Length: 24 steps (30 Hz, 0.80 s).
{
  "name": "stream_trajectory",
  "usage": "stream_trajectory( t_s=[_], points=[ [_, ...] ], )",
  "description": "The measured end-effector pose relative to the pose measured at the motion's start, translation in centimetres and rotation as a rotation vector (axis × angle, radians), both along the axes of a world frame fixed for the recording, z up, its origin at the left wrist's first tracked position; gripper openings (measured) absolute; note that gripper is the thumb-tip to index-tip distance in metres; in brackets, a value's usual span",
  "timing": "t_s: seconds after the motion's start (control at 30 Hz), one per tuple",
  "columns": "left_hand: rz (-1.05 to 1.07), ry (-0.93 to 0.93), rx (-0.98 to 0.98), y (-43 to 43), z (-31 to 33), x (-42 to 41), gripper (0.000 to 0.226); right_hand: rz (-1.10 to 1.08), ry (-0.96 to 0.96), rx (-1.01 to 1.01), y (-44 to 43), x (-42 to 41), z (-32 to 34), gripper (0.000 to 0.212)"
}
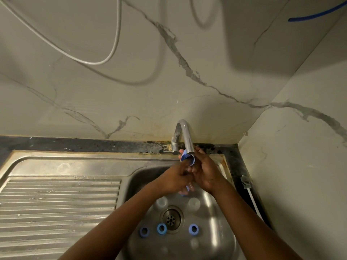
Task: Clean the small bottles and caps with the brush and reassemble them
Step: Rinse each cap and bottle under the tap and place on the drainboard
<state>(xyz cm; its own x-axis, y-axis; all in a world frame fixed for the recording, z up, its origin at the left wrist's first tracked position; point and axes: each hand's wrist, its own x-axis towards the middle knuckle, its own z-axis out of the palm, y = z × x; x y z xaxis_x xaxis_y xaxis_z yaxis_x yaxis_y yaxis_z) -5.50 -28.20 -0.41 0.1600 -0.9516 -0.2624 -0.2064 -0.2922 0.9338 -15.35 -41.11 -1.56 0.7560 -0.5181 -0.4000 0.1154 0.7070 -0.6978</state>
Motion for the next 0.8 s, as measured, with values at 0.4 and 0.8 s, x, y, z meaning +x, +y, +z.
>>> stream_trajectory(
  t_s=[0.4, 0.8],
  points=[
    [-0.01, -1.186, 0.164, 0.7, -0.4, -0.4, 0.077, -0.046, 0.212, -0.381, -0.3, 1.8, 0.1, 0.028],
    [0.05, 1.12, -0.217, 0.7, -0.4, -1.6, 0.07, -0.088, 0.227, -0.354, 1.2, 0.4, -0.2, 0.024]
  ],
)
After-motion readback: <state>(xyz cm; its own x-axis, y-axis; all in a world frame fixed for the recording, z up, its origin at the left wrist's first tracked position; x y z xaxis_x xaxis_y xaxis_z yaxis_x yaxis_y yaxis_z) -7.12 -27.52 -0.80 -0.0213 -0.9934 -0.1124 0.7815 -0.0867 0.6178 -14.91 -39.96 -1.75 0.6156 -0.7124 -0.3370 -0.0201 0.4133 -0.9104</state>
